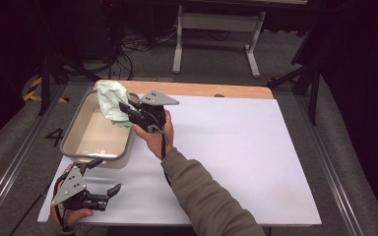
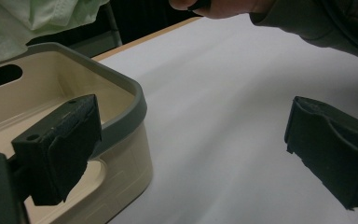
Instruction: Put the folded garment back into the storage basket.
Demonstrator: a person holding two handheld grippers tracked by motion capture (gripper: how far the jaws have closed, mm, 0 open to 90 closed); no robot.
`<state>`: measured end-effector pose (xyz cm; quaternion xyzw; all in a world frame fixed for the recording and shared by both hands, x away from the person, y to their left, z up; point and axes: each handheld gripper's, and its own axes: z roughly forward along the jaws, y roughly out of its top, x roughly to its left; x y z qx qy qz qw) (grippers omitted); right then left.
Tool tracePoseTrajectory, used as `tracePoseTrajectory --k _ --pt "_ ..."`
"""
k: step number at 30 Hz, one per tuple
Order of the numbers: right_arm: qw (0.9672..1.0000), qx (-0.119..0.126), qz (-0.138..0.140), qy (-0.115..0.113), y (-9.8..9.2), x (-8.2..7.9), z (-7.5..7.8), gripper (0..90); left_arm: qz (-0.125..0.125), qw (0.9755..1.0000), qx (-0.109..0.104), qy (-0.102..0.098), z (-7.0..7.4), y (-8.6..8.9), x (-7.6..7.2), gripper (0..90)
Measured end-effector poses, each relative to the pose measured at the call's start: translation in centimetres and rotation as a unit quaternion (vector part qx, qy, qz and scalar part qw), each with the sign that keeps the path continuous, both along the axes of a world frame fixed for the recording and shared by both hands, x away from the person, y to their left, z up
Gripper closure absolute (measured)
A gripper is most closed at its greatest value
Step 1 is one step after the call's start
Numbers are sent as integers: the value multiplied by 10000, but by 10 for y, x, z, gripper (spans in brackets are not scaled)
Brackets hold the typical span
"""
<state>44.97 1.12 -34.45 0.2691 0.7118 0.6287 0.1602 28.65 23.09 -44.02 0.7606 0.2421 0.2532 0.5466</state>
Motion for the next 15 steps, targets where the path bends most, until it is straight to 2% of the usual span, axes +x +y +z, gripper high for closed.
tracePoseTrajectory --k 9,15 --pt "9999 -44 21 134 13 5 -12 790 -24 10000 30 15 -1 -1 1 50" --pt "9996 -137 43 230 23 5 -20 790 -22 10000 -32 24 0 1 0 50"
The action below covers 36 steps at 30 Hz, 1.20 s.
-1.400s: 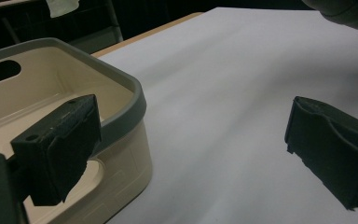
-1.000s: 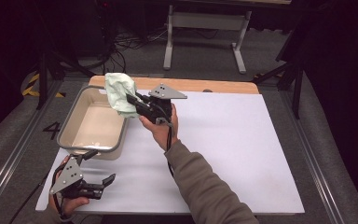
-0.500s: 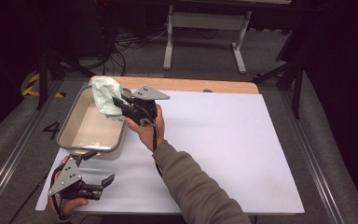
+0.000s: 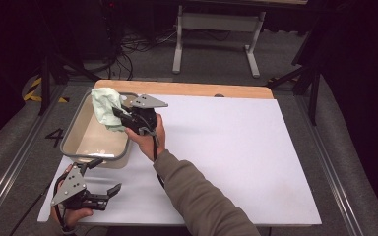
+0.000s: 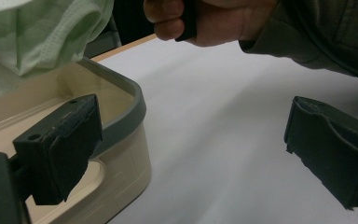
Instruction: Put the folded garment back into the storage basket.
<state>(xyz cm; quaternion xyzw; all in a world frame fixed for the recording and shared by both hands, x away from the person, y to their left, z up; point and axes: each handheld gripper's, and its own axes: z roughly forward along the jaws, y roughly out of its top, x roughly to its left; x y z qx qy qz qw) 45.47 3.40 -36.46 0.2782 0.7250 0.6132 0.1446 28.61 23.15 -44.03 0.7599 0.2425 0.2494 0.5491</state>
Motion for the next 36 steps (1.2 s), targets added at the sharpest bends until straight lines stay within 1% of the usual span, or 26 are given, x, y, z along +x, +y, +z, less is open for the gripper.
tracePoseTrajectory --k 2,3,4,6,10,13,16,22,24,26,29,36 --pt "10000 -26 9 7 3 -1 -2 790 -2 10000 6 -20 0 0 0 50" --pt "10000 -34 23 36 4 -1 -4 790 -11 10000 -2 4 0 0 0 51" --pt "10000 -68 20 39 6 -1 -5 789 -11 10000 -20 -28 0 0 0 50" --pt "9999 -130 21 55 9 1 -9 789 -9 10000 -42 -13 0 1 0 50" --pt "9997 -177 29 138 14 3 -14 787 -36 10000 -41 -12 0 1 0 50" --pt "9996 -160 45 228 15 6 -19 786 -55 10000 -54 17 -1 0 1 50" --pt "9993 -212 22 308 17 9 -24 785 -73 10000 -43 31 -2 0 1 50" --pt "9988 -321 33 366 21 11 -31 782 -85 9999 -27 75 -2 0 1 50" --pt "9988 -316 10 386 22 12 -33 780 -93 9999 -19 73 -2 -1 1 50" --pt "9985 -365 15 418 23 13 -35 778 -91 9999 -17 67 -2 0 1 50" --pt "9980 -410 -4 483 24 13 -39 777 -96 9999 -20 69 -2 0 1 50" --pt "9969 -550 -75 556 26 13 -45 765 -106 9999 -20 82 -2 0 1 50"
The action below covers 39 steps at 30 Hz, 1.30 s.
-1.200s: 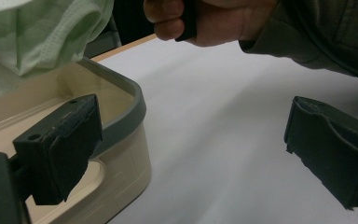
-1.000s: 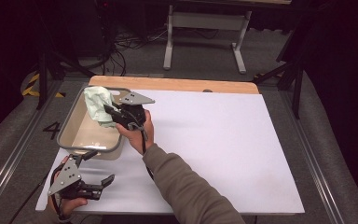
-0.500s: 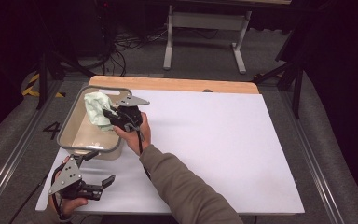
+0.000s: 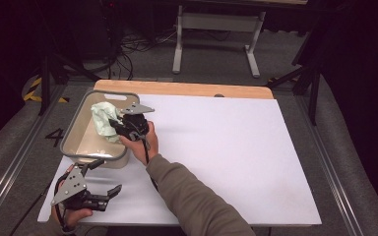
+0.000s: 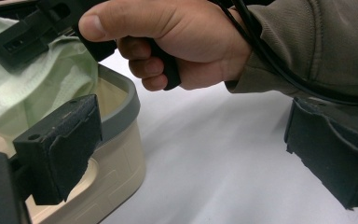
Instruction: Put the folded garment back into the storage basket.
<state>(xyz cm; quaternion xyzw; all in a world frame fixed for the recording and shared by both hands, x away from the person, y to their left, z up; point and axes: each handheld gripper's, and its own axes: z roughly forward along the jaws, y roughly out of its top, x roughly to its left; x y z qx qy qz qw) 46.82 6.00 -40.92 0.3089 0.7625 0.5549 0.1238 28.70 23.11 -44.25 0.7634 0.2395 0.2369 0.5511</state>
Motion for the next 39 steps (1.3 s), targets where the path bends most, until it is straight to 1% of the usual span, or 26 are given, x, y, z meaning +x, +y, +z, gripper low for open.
tracePoseTrajectory --k 6,10,13,17,24,26,29,31,34,37,39 --pt "9999 -66 -64 86 0 0 -5 758 -6 10000 5 5 0 0 0 50" --pt "9999 -37 -76 82 -1 0 -6 756 -16 10000 22 -2 0 0 0 52" --pt "9999 -67 -59 54 0 0 -6 755 -38 10000 16 40 0 0 0 52" --pt "9999 -73 -82 40 -1 0 -6 743 -31 10000 17 30 0 0 0 52" --pt "9999 -75 -125 72 -2 0 -6 689 -66 10000 6 48 0 0 0 52" --pt "9998 -101 -120 88 -2 0 -6 670 -69 10000 9 47 0 0 0 51" --pt "9998 -159 -111 30 -3 -1 -5 631 -74 10000 -2 48 -1 0 0 51" --pt "9997 -187 -130 15 -4 -2 -5 573 -78 10000 8 58 0 0 0 51" --pt "9997 -195 -139 60 -6 -1 -5 522 -80 10000 26 42 0 0 0 51" --pt "9997 -167 -149 103 -9 -1 -5 446 -71 10000 18 49 0 0 0 51" --pt "9998 -132 -135 97 -12 -1 -3 427 -63 10000 11 48 0 0 0 51"
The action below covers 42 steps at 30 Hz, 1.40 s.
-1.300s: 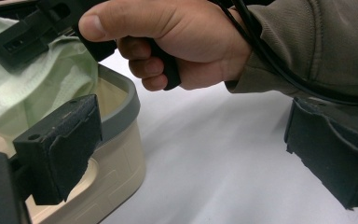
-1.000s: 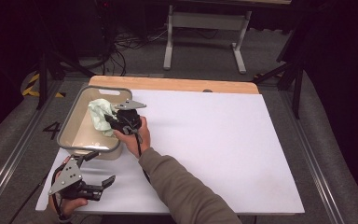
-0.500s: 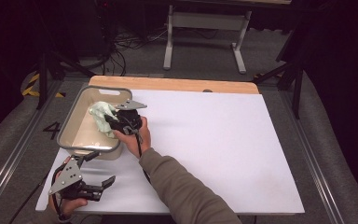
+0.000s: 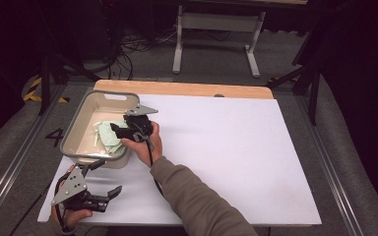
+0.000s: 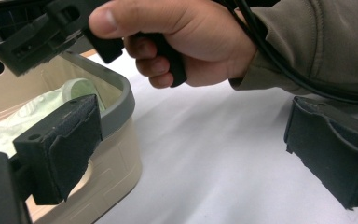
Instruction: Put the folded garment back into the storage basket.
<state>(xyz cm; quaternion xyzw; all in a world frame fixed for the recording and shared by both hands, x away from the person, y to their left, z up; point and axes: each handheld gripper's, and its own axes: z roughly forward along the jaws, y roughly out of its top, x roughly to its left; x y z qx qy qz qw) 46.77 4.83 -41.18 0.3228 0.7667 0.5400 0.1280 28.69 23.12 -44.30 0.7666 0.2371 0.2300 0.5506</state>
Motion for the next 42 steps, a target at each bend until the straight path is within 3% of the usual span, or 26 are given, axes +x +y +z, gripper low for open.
tracePoseTrajectory --k 13,29,42 --pt "9985 -234 65 -488 -14 -10 18 395 8 10000 7 -22 0 0 0 50" --pt "9945 -118 -65 -1040 -52 -21 41 359 135 9998 88 -75 -1 -4 0 77" --pt "9904 -168 -64 -1371 -80 -29 53 221 129 9998 130 -32 -2 -5 1 76"
